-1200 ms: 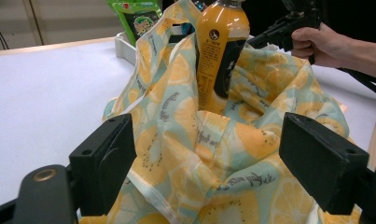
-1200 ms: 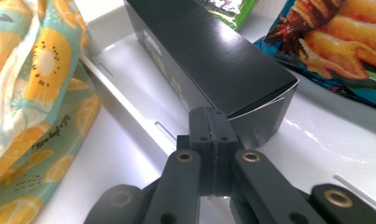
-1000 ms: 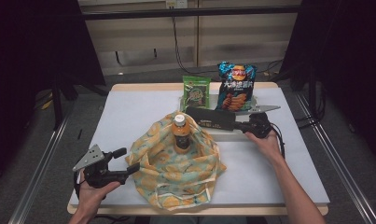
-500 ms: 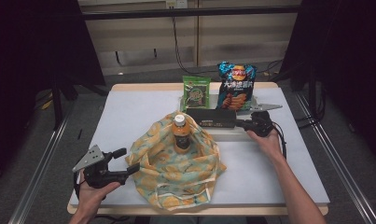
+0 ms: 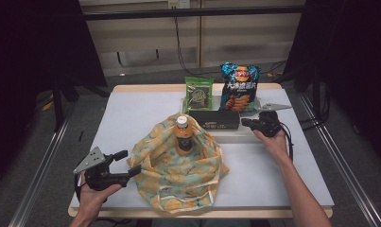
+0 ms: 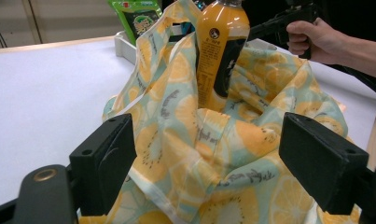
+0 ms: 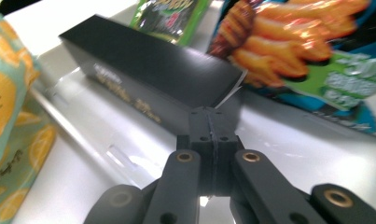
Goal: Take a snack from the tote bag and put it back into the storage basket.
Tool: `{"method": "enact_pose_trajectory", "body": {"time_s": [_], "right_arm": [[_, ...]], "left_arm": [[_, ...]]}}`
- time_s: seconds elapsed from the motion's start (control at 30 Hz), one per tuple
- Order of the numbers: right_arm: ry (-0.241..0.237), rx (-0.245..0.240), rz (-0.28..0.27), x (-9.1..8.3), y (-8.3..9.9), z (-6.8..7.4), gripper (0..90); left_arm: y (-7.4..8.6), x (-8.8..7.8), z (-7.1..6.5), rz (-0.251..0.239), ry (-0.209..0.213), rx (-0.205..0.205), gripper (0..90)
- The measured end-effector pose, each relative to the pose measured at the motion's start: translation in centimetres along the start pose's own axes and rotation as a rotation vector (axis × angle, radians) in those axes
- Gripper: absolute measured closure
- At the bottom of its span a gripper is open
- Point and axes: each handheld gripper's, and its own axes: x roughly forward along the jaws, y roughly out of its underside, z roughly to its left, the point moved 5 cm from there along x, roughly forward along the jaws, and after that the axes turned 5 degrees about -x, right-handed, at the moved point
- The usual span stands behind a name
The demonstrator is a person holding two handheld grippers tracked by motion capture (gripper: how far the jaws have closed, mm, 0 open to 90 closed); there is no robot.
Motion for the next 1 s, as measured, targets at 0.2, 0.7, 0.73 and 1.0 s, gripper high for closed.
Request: {"method": "enact_pose_trajectory", "body": {"time_s": [0.2, 0.7, 0.73, 1.0], "right_arm": [[0.030, 0.004, 0.038, 0.9, 0.4, -0.6, 90.0], [-0.010, -0.002, 0.025, 2.0, 0.2, 0.8, 89.3], [-0.014, -0.001, 0.022, 2.1, 0.2, 0.9, 88.6], [-0.005, -0.003, 0.009, 2.0, 0.1, 1.2, 75.6]], "left_arm": [[0.0, -0.2, 0.2, -0.010, -0.014, -0.009, 18.4], [-0.1, 0.0, -0.1, -0.008, -0.003, 0.000, 18.4], [-0.1, 0.0, 0.0, 0.004, -0.014, 0.013, 18.4], [-0.1, -0.1, -0.1, 0.002, -0.011, 0.018, 18.8]]}}
